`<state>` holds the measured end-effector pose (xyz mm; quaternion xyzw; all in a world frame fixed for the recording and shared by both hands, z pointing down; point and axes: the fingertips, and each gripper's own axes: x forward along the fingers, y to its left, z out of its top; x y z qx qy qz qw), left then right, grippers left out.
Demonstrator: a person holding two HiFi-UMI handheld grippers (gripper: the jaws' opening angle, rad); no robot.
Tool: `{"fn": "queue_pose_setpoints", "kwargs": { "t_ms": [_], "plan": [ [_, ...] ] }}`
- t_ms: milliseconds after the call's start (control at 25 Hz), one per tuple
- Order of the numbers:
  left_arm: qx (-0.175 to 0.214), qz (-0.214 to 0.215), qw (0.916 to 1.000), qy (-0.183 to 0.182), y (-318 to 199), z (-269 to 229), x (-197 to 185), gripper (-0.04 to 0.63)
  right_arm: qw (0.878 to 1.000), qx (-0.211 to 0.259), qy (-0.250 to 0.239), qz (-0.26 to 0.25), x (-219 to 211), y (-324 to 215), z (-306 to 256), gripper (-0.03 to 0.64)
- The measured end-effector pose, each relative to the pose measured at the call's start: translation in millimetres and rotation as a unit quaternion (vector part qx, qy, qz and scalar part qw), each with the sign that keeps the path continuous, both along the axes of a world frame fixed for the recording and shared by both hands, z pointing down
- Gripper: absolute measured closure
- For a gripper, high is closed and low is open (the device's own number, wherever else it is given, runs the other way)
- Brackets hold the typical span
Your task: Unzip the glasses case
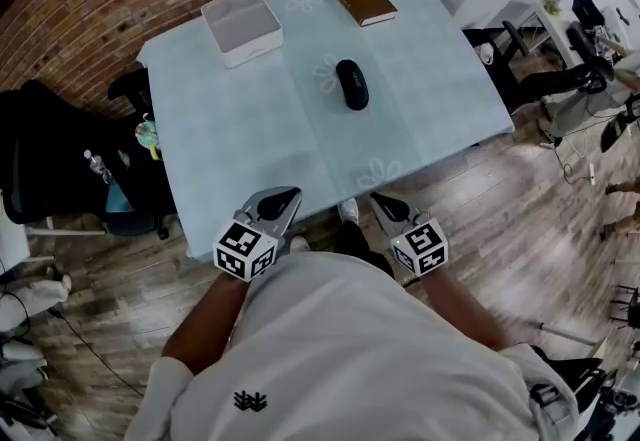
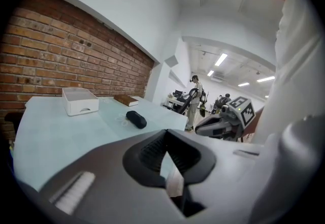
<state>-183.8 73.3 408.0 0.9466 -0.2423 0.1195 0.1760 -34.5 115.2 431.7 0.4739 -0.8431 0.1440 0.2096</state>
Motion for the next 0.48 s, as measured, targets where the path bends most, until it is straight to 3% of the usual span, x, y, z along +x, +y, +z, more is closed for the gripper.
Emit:
{"fn": "queue_pose_setpoints", "kwargs": {
  "t_ms": [120, 480],
  "plan": [
    [-0.011, 0.000, 0.9998, 0.017, 6.6, 0.5, -7.2, 0.541, 1.000, -0.002, 0.001, -0.008, -10.1, 7.0, 0.4, 0.615],
    [-0.007, -0.014, 0.9999, -0.003, 16.7, 7.3, -37.1, 0.541, 0.999, -0.005, 0.017, -0.036, -33.7, 15.9, -0.5, 0.615]
  ]
}}
